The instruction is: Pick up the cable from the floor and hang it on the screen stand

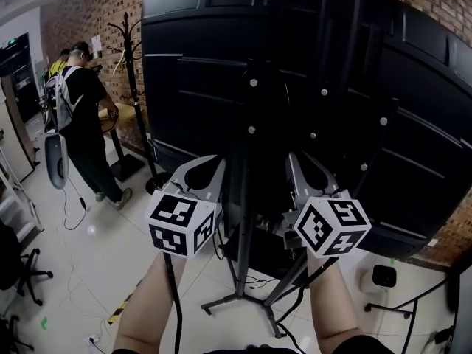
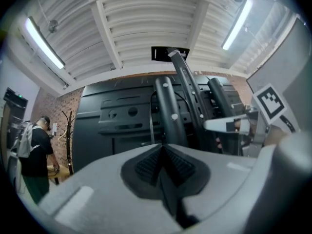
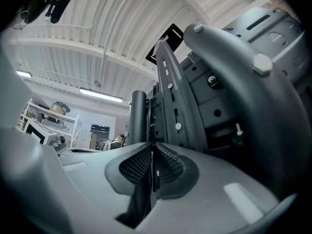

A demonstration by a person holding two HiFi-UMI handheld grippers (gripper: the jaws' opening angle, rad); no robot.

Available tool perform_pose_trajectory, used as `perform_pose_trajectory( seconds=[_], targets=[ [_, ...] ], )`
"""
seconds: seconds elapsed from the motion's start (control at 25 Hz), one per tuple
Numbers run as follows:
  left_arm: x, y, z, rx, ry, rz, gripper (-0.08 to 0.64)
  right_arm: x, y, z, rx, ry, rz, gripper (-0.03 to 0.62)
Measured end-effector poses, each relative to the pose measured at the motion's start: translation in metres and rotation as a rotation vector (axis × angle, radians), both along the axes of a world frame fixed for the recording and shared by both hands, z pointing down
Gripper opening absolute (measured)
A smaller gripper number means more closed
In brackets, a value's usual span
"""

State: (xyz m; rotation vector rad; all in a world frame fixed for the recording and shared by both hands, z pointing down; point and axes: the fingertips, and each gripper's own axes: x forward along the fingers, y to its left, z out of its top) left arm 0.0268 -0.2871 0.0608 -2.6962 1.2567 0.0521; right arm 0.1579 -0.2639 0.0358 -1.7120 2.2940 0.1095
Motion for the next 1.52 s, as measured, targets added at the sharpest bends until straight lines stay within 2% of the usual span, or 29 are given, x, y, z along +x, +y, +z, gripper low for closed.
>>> perform_pose_trajectory(
  seconds=[0.28, 0.48, 0.6, 0.72, 0.88, 1.28, 1.52],
  targets=[
    [-0.001, 0.008, 0.028, -0.028, 0.014, -0.027, 0.005, -0.011, 0.007, 0.047, -0.027, 0.044, -0.030, 0.058],
    [-0.006, 0.018, 0.047, -0.019, 0.075, -0.040, 0.006, -0.026, 0.022, 0.075, -0.030, 0.073, -0.056, 0.054],
    [-0.013, 0.024, 0.066, -0.027, 0.101, -0.052, 0.005, -0.034, 0.035, 0.089, -0.017, 0.084, -0.059, 0.035],
    [-0.018, 0.030, 0.081, -0.035, 0.114, -0.061, 0.005, -0.049, 0.044, 0.102, -0.001, 0.120, -0.104, 0.034],
    [-0.015, 0.046, 0.097, -0.031, 0.143, -0.035, 0.005, -0.068, 0.061, 0.119, 0.049, 0.180, -0.149, 0.034],
    [-0.010, 0.089, 0.134, -0.046, 0.121, 0.001, 0.005, -0.091, 0.093, 0.160, 0.063, 0.213, -0.178, 0.008],
    [-0.011, 0.109, 0.160, -0.078, 0.086, 0.011, 0.005, -0.101, 0.103, 0.181, 0.028, 0.232, -0.206, 0.008]
  ],
)
